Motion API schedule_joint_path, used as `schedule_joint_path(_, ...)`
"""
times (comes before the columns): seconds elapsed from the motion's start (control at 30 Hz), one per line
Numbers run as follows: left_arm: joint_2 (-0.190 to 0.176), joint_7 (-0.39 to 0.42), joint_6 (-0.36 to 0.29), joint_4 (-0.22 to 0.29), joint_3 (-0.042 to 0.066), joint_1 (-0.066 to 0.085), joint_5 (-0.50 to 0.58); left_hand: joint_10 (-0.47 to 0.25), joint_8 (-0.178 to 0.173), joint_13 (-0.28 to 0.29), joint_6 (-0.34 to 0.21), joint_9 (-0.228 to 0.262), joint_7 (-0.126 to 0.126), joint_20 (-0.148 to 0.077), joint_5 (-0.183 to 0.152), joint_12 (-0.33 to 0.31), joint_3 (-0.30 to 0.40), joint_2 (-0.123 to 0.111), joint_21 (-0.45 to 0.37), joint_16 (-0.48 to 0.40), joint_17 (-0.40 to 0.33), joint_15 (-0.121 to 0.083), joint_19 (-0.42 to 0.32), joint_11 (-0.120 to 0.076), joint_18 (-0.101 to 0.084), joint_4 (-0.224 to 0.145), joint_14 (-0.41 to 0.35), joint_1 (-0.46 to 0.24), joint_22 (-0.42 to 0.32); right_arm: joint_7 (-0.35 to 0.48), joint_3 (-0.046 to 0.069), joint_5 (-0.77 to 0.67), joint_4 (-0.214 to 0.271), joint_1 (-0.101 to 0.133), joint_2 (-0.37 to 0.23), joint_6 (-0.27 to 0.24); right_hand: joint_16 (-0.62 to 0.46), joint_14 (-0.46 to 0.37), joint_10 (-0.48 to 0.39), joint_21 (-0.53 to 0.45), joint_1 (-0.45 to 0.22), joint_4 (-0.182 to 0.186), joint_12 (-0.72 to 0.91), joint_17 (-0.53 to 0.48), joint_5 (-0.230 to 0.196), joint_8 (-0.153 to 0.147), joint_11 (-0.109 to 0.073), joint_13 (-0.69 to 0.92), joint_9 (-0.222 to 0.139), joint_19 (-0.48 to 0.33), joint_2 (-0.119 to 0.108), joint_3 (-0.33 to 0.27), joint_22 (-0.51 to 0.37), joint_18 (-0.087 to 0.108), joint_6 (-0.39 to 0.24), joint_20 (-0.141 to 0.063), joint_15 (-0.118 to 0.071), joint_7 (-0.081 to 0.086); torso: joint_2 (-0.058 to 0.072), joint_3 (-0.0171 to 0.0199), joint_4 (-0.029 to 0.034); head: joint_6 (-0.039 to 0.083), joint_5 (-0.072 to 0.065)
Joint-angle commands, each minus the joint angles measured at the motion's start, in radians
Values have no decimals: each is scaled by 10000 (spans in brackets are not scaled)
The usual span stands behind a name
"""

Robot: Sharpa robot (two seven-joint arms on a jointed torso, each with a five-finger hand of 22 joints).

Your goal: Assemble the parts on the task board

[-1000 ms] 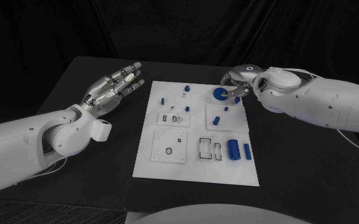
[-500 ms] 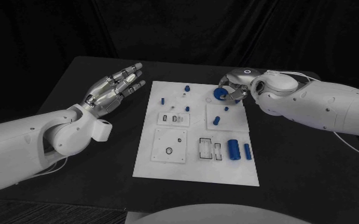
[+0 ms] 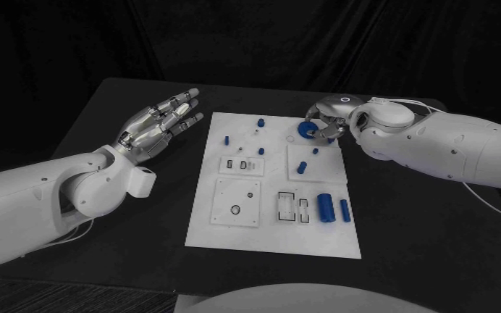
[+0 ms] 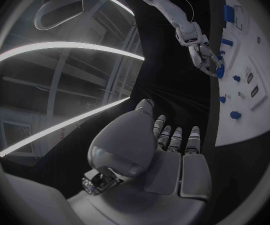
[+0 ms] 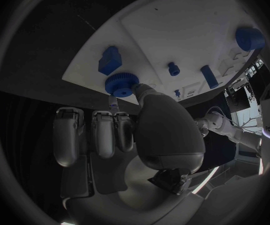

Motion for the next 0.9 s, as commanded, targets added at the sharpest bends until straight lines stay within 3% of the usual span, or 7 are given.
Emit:
schedule_joint_path(0.03,22,53,196,7,9,-16,-4,-21,146,23,-27,145,43,6,186,148,395,-80,-42,-95,-71,108,88,127,-46,-178,3,174,6,21,-28,-27,-46,-78,11,398,200,1075,1094,-27,490,-240,166,2665,438,434,82,2628,221,471,60,280,2052,-212,167,56,56,-14,10,3,4,-3,-4)
schedule_joint_path(0.13,24,36,219,6,9,-18,-4,-22,145,23,-29,145,45,11,191,148,404,-80,-40,-95,-71,110,91,132,-46,-187,3,178,7,106,-28,-27,-51,-81,19,386,200,1075,1094,-39,691,-469,166,2665,615,641,88,2628,289,466,119,493,2051,-209,449,61,61,-4,10,1,2,0,9)
schedule_joint_path(0.3,19,20,241,3,9,-21,-4,-22,145,23,-27,146,46,18,197,149,415,-80,-38,-95,-71,116,93,135,-46,-199,3,183,9,216,-28,-27,-8,-83,6,185,200,1075,1094,-42,823,-802,166,2665,492,1082,80,2628,532,477,165,647,2069,-212,932,56,52,-15,9,1,4,-1,5)
schedule_joint_path(0.53,-2,11,254,3,8,-23,-4,-21,142,25,-41,144,43,36,209,155,444,-81,-32,-91,-69,136,102,140,-45,-228,5,195,13,265,-27,-25,198,-52,-53,-241,200,1075,1094,-40,812,-893,166,2665,399,1267,83,2628,650,485,183,660,2079,-214,1119,57,53,-11,8,1,7,-7,3)
schedule_joint_path(0.9,7,-26,268,-17,8,-24,-4,-22,139,25,-49,144,36,67,216,161,480,-90,-26,-81,-63,188,111,135,-44,-264,12,199,18,266,-24,-25,894,485,34,-868,200,1075,1094,-19,750,-934,166,2665,287,1382,100,2628,729,511,146,631,2105,-223,1240,64,65,19,7,0,8,-23,10)
